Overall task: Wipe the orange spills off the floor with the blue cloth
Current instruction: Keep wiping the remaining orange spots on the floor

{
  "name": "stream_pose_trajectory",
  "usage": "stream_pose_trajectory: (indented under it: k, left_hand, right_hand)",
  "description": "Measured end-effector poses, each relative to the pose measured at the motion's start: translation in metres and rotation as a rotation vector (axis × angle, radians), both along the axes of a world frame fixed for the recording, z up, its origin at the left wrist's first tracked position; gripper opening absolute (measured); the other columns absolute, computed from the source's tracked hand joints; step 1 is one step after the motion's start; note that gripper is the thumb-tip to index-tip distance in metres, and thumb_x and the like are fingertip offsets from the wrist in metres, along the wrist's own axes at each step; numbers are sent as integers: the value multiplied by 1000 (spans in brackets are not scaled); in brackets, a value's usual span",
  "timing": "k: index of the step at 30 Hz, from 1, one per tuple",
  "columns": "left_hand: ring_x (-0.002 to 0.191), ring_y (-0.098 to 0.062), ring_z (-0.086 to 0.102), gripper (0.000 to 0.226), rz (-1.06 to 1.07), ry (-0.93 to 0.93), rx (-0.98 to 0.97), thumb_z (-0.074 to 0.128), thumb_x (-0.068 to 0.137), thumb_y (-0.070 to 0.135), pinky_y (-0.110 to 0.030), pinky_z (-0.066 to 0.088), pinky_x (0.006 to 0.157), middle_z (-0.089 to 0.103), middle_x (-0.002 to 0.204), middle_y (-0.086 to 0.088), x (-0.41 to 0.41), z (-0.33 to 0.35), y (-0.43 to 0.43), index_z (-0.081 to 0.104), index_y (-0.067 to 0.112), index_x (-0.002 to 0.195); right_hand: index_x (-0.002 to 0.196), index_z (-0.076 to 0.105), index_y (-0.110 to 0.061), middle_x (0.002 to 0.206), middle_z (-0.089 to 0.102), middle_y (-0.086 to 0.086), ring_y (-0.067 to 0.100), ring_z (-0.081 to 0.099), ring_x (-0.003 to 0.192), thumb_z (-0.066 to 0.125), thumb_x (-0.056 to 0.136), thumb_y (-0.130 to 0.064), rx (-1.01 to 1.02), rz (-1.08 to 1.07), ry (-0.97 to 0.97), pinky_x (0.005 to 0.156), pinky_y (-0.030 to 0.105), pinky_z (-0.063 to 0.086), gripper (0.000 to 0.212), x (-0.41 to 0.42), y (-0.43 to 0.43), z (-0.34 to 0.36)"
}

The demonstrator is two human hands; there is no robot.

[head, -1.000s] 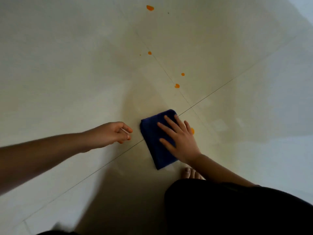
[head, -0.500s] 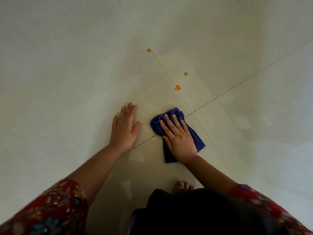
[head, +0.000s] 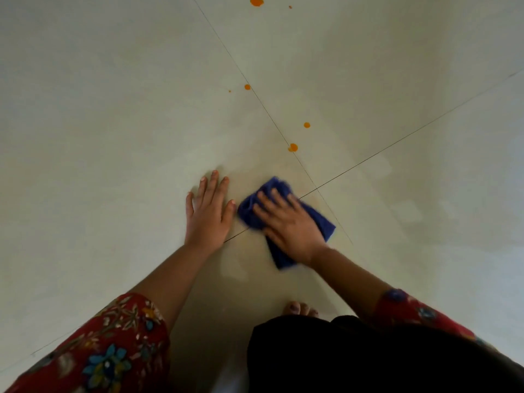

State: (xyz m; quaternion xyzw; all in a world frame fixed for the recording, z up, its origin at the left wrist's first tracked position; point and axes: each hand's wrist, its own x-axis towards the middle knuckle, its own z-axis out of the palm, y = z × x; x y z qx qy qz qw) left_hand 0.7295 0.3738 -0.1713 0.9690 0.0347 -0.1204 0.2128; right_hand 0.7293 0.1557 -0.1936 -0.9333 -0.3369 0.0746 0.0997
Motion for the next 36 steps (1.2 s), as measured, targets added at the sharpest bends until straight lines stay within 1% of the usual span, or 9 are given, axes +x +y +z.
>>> stream_pose_trajectory:
  k: [4, 8, 12, 18, 22, 25, 27, 31, 36]
  left_hand:
    - [149, -15, 1, 54, 14, -40, 11, 28, 100, 42, -44, 0, 119, 11, 162, 4, 3, 3, 1, 28, 23, 151]
    - [149, -17, 10, 63, -2, -87, 8, 20, 93, 48, -46, 8, 119, 18, 160, 3, -4, -4, -1, 31, 21, 149]
    - [147, -18, 17, 58, 23, -130, 12, 26, 95, 43, -47, 11, 117, 24, 158, 3, -12, -7, -5, 36, 20, 147]
    - [146, -20, 19, 58, -21, -148, 20, 26, 94, 45, -48, 13, 117, 25, 158, 3, 1, -4, -5, 37, 20, 145]
    - [146, -21, 19, 61, 11, -136, 5, 26, 92, 48, -49, 13, 116, 24, 158, 3, 7, -9, -8, 36, 20, 146]
    - [146, -21, 20, 61, -11, -146, 5, 28, 92, 48, -48, 13, 116, 24, 158, 2, 11, -11, -11, 37, 20, 146]
    - [147, -20, 17, 61, -21, -144, -8, 28, 92, 48, -46, 10, 116, 21, 159, 3, 16, -12, -11, 34, 21, 147]
    - [149, -16, 6, 64, -19, -136, -7, 22, 92, 50, -44, 2, 118, 11, 162, 7, 33, -12, -10, 25, 24, 151]
    - [149, -15, -4, 72, -26, -80, 27, 11, 88, 57, -46, -3, 118, -2, 163, 7, 47, -14, -6, 10, 29, 154]
  right_hand:
    - [153, 26, -26, 161, 19, -5, 20, 8, 150, 32, 103, -39, -1, 231, 71, 120, 45, 9, 52, -46, -53, 4]
    - [153, 22, -28, 161, 18, -5, 22, 8, 150, 24, 104, -43, -16, 3, 68, 119, 47, 11, 52, -11, -93, 4]
    - [152, 25, -27, 161, 19, -4, 24, 9, 150, 22, 102, -46, -19, -198, 15, 119, 46, 11, 54, 18, -42, 2]
    - [153, 25, -30, 161, 19, -7, 21, 10, 150, 30, 103, -42, -14, 203, 70, 120, 45, 7, 51, -34, -85, 4]
    - [153, 11, -37, 161, 19, -7, 23, 9, 150, 13, 103, -51, -50, -161, 49, 120, 45, 7, 52, 28, -116, 4]
    - [152, 20, -31, 160, 18, -7, 24, 11, 149, 18, 101, -51, -46, -330, 25, 118, 52, 15, 56, 57, -64, 3]
    - [151, 30, -28, 159, 25, -4, 28, 16, 148, 27, 100, -46, -22, -188, -8, 117, 52, 16, 54, 39, -33, -2]
    - [153, 24, -32, 161, 18, -10, 21, 8, 150, 24, 104, -45, -43, 101, 40, 121, 43, 3, 51, -7, -67, 2]
    - [153, 15, -34, 161, 14, -11, 18, 4, 151, 10, 101, -54, -71, -301, 43, 119, 50, 12, 55, 61, -114, 6]
